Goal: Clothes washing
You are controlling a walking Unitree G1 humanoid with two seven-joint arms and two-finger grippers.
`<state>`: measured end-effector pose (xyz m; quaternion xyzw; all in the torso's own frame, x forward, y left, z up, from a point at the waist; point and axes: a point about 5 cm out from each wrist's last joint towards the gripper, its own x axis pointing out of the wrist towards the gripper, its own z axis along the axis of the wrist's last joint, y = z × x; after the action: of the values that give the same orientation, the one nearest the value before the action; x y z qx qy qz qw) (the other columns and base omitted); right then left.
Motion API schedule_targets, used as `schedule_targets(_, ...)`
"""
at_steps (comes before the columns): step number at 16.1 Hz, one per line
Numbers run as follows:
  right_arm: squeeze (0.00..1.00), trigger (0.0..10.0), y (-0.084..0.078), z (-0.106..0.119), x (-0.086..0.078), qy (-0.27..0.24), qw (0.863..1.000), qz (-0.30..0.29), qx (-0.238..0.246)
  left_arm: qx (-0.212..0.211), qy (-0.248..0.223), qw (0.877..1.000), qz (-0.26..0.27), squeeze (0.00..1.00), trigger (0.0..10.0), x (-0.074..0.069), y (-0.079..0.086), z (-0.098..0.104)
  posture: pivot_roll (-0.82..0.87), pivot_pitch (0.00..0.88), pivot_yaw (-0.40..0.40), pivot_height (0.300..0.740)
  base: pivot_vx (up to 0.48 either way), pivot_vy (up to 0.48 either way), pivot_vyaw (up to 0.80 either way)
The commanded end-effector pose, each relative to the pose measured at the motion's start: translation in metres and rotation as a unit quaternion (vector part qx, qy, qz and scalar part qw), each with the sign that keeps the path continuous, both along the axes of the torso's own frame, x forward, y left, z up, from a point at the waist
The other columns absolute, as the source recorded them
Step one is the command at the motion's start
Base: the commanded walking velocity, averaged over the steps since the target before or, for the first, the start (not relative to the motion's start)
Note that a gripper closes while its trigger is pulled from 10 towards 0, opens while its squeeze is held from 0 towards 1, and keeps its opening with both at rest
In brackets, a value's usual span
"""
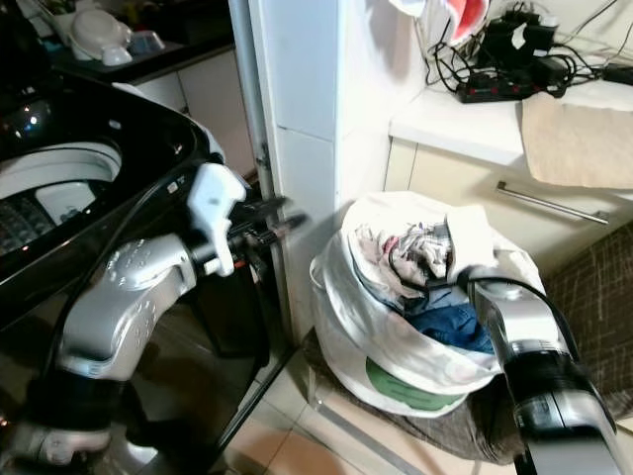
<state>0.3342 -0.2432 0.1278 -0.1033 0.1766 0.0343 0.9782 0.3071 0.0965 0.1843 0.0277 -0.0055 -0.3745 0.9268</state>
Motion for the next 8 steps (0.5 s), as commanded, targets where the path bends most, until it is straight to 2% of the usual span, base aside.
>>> schedule_targets(1,0.00,10.0,0.001,0.013,0.001,-0.037,0.999,-0.010,0.002,0.004,-0.016,0.999,0.037,0.00,10.0,0.002,0.009,0.004,-0.08,0.000,0.066,0.740,0.000,0.000,0.00)
schedule_targets(2,0.00,10.0,0.028,0.033,-0.016,-0.098,0.993,0.005,0.059,0.002,-0.026,0.996,0.084,0.00,10.0,0.001,0.018,0.002,-0.08,0.000,0.046,0.740,0.000,0.000,0.00)
schedule_targets(3,0.00,10.0,0.051,0.043,-0.033,-0.132,0.987,0.024,0.093,-0.005,-0.021,0.994,0.111,0.00,10.0,-0.002,0.024,0.000,-0.09,0.000,0.039,0.740,0.000,0.000,0.00)
schedule_targets(4,0.00,10.0,0.057,0.043,-0.038,-0.135,0.986,0.032,0.096,-0.004,-0.019,0.992,0.122,0.00,10.0,-0.003,0.026,-0.001,-0.09,0.000,0.035,0.740,0.000,0.000,0.00)
schedule_targets(5,0.00,10.0,0.066,0.040,-0.044,-0.135,0.987,0.043,0.079,0.003,-0.013,0.991,0.133,0.00,10.0,-0.005,0.028,-0.005,-0.09,0.000,0.033,0.740,0.000,0.000,0.00)
schedule_targets(6,0.00,10.0,0.067,0.039,-0.046,-0.134,0.987,0.043,0.073,0.004,-0.013,0.991,0.137,0.00,10.0,-0.005,0.028,-0.006,-0.09,0.000,0.033,0.740,0.000,0.000,0.00)
schedule_targets(8,0.00,10.0,0.076,0.040,-0.050,-0.115,0.988,0.053,0.087,0.004,-0.013,0.989,0.150,0.00,10.0,-0.006,0.026,-0.009,-0.10,0.000,0.029,0.740,0.131,0.000,0.00)
